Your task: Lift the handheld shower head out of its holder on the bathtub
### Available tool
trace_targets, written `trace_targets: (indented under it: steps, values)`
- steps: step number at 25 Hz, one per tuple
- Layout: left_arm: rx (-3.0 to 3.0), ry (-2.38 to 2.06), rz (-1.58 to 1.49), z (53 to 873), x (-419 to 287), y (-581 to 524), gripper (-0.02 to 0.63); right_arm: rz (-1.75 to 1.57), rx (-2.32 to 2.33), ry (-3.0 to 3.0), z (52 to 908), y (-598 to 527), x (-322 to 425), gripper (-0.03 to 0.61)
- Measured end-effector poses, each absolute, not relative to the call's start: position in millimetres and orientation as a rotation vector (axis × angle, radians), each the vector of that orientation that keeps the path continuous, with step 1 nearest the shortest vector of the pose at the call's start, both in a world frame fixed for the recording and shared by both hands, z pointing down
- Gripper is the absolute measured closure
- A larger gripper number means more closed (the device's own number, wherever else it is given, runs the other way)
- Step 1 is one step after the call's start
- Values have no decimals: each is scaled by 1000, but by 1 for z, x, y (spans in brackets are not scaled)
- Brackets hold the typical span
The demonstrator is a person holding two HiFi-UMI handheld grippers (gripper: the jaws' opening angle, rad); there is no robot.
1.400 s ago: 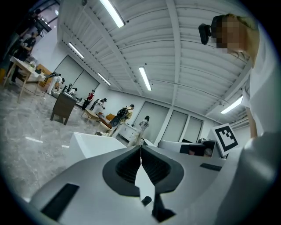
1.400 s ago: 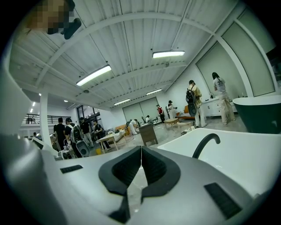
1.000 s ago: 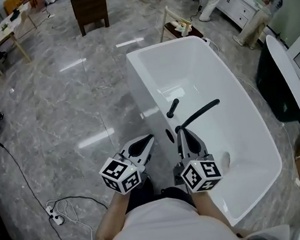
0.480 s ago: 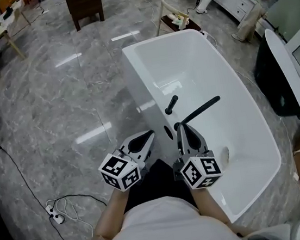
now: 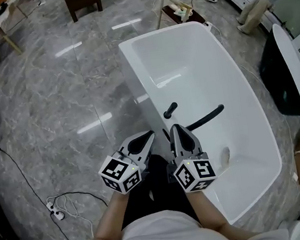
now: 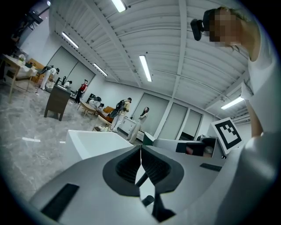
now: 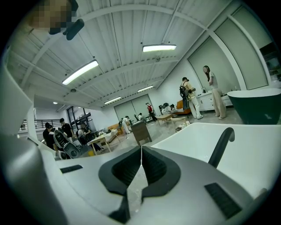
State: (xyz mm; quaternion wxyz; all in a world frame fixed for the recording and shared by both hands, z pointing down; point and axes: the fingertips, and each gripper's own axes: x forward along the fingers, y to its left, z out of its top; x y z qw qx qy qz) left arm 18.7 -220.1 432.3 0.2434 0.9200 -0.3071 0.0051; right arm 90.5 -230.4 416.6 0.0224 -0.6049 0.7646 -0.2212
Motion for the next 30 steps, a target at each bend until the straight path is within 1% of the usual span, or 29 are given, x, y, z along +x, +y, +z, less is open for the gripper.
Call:
trace_targets:
  steps: [12, 24, 25, 26, 27, 28, 30]
  values:
    - [2458, -778, 41, 478, 46, -261, 601, -680, -1976, 2258, 455, -273, 117, 561]
    - [2417, -779, 54, 517, 47, -286, 601, -719, -2125, 2154, 504, -295, 121, 558]
    - [2414, -780, 58, 520, 47, -286, 601, -717, -2138, 2147, 508, -296, 122, 548]
    - [2410, -782, 62, 524, 47, -286, 601, -720, -2144, 2145, 512, -298, 122, 513]
    - [2404, -784, 63, 528, 47, -287, 601, -729, -2145, 2148, 516, -300, 122, 448]
    - [2395, -788, 59, 532, 47, -287, 601, -740, -2144, 2149, 522, -302, 121, 398]
    - [2377, -799, 43, 541, 46, -289, 601, -754, -2160, 2140, 534, -306, 121, 382]
